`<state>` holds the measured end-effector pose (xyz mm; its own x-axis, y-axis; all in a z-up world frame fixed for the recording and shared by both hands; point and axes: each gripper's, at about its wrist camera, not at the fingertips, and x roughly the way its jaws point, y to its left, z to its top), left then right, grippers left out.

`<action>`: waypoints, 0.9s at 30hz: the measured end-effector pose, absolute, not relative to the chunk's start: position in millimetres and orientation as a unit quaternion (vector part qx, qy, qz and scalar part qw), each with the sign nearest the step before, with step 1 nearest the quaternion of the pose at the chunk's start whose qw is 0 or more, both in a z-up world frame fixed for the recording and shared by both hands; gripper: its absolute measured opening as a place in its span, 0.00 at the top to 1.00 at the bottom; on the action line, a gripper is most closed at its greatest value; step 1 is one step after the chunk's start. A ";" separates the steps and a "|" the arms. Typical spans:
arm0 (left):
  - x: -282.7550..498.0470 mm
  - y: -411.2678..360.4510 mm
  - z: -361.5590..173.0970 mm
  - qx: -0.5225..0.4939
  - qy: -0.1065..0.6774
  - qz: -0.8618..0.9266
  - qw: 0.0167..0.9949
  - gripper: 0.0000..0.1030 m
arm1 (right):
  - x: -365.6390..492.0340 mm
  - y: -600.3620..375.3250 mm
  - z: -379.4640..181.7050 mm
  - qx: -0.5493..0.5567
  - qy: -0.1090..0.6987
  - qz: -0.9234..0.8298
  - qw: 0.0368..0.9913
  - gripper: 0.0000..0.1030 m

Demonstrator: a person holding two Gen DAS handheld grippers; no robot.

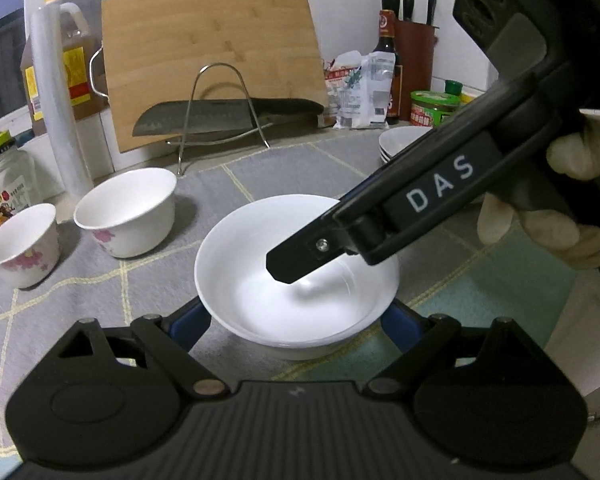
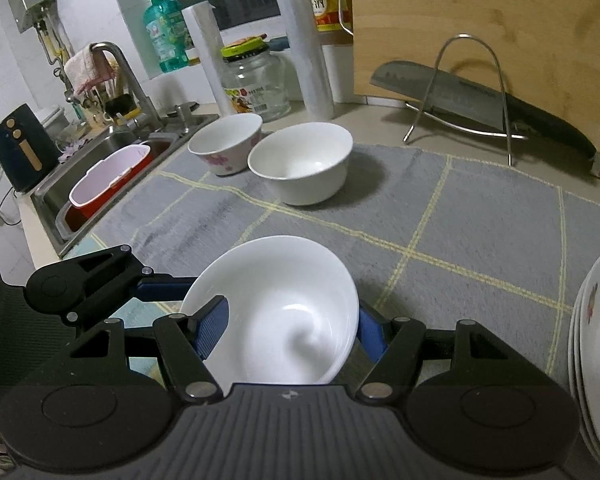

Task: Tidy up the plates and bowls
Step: 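Lift the white bowl with the right tool and carry it toward the pink-flowered bowl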

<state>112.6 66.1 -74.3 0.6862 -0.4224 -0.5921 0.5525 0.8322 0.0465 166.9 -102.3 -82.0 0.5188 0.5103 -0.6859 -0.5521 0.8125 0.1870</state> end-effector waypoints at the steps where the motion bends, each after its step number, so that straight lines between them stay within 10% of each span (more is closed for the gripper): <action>1: 112.8 66.2 -75.3 0.111 0.294 -0.267 0.911 0.12 | 167.2 -102.4 -83.3 -0.027 0.386 0.305 0.870 0.29; 20: 117.2 67.4 -80.5 0.101 0.305 -0.268 0.908 0.11 | 173.7 -99.1 -91.4 -0.029 0.399 0.303 0.865 0.28; 27: 115.4 66.9 -79.9 0.108 0.297 -0.267 0.911 0.02 | 169.2 -98.6 -84.4 -0.033 0.374 0.303 0.876 0.00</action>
<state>115.4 66.9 -79.9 0.6815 -0.4217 -0.5981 0.5498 0.8344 0.0382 169.2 -98.6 -84.4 0.5370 0.5055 -0.6753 -0.5547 0.8148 0.1688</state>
